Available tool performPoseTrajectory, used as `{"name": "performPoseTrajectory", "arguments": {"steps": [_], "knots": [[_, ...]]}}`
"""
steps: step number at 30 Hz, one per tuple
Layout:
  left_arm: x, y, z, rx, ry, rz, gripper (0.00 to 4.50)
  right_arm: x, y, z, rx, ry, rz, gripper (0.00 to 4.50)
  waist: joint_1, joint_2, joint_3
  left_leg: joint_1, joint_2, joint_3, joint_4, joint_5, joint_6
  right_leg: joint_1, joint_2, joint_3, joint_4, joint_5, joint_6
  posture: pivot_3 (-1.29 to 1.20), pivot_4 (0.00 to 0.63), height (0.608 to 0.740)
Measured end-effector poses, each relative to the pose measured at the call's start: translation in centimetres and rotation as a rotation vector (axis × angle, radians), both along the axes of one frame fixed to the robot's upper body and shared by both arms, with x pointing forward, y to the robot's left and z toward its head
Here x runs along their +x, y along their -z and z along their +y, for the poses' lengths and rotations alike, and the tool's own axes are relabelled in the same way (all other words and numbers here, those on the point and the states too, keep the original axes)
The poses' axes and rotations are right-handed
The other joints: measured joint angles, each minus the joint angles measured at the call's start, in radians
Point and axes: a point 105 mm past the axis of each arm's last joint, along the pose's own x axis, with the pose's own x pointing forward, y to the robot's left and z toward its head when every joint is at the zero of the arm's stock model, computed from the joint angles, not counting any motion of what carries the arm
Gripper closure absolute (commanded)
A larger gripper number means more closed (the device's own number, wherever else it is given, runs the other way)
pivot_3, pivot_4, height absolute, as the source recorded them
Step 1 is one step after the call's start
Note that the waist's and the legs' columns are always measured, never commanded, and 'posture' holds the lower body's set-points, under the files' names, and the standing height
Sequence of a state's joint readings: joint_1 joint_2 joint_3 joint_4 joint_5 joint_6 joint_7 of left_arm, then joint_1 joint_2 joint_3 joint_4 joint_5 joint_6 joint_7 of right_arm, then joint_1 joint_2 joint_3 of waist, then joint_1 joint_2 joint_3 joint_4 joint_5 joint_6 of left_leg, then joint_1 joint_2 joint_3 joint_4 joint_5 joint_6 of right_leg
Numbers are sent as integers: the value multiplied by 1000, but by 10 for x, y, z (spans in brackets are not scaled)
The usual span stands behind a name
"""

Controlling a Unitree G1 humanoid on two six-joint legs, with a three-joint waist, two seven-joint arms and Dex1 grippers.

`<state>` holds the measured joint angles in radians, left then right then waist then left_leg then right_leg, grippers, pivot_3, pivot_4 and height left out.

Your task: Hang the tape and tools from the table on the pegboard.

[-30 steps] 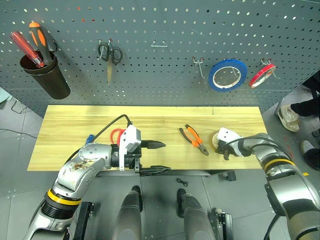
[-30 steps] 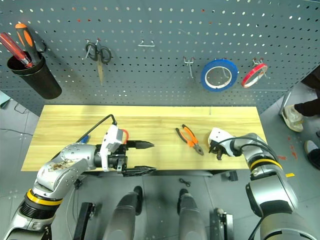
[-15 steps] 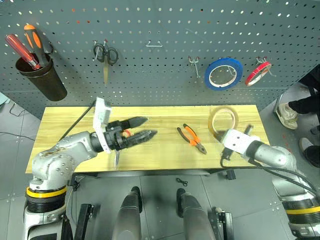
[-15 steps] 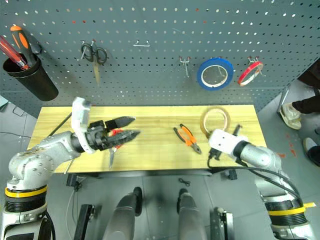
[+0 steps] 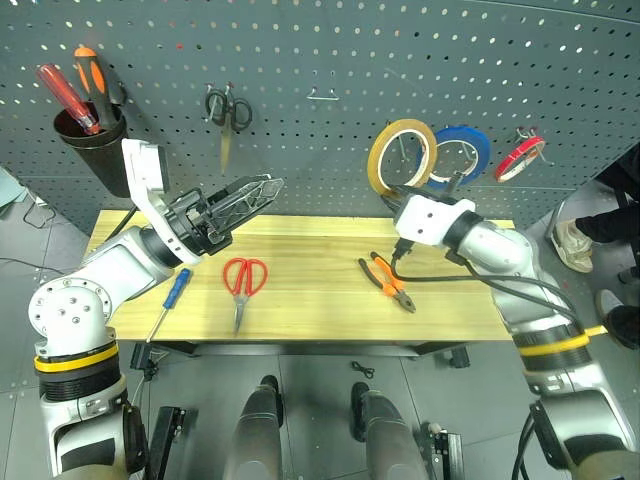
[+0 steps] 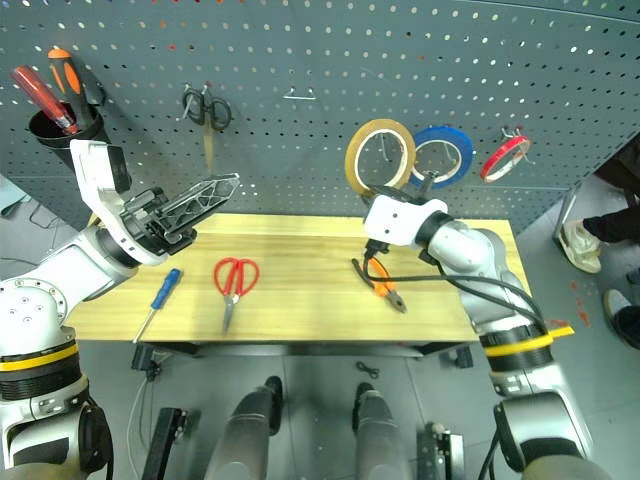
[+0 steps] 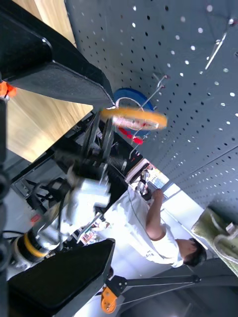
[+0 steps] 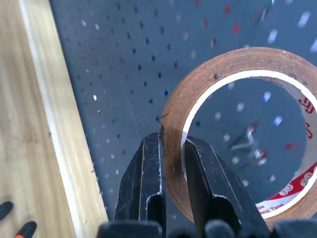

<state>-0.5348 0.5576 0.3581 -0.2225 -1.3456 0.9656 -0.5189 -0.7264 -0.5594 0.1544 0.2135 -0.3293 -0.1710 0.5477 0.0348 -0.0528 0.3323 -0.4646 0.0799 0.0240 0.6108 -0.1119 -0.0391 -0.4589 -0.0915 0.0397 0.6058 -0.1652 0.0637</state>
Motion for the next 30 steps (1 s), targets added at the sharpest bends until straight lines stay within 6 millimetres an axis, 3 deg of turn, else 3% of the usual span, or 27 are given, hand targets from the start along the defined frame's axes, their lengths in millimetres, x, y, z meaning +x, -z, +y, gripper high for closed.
{"name": "performPoseTrajectory", "arguments": {"steps": [2,6,9,11,14,16,19,22,26,30], "knots": [[0,1,0,-4,-1,6,0,6,1,-3,-2,12,17,3193,4,0,0,0,0,-1,-1,0,0,0,0,-1,0,1,-2,160,235,740],[-3,2,0,-9,-1,16,0,9,9,-4,8,11,58,1830,7,0,0,-1,0,-1,-1,0,0,0,0,-1,0,1,-2,167,239,740],[-6,9,1,3,-2,29,0,1,15,-3,26,-3,69,823,9,0,-1,-1,0,-1,-2,0,0,0,0,-2,0,1,-2,166,252,740],[-9,21,5,35,-13,56,0,-9,33,-6,27,-5,111,88,11,0,-1,-1,0,-1,-2,0,0,0,0,-2,0,1,-2,161,268,740],[-17,57,12,202,-31,111,0,-30,71,-16,29,5,260,36,15,1,-1,-1,0,-1,-3,0,-1,-1,0,-2,0,0,-3,147,284,740],[-26,87,14,344,-12,139,0,-46,102,-18,87,25,471,36,15,1,-1,0,0,-1,-3,-3,-5,-1,0,-2,0,-5,-7,138,289,740],[-35,109,16,398,19,156,0,-57,137,-11,251,94,786,36,7,1,-1,0,3,-1,-1,-5,-8,-2,1,-2,3,-5,-10,132,296,740],[-41,117,18,435,46,152,0,-48,141,-3,337,158,907,36,-1,1,-1,0,3,-1,-1,-5,-9,-5,1,-2,4,-3,-14,134,303,740],[-43,117,19,452,60,141,0,-19,130,-12,361,265,904,36,7,1,-1,0,3,0,-1,-5,-9,-6,1,-2,4,-2,-14,161,318,740],[-44,113,20,458,53,127,0,-4,145,-24,353,362,952,36,17,1,-1,-5,3,0,-1,-3,-6,-7,1,-2,3,-3,-13,174,331,740]]}}
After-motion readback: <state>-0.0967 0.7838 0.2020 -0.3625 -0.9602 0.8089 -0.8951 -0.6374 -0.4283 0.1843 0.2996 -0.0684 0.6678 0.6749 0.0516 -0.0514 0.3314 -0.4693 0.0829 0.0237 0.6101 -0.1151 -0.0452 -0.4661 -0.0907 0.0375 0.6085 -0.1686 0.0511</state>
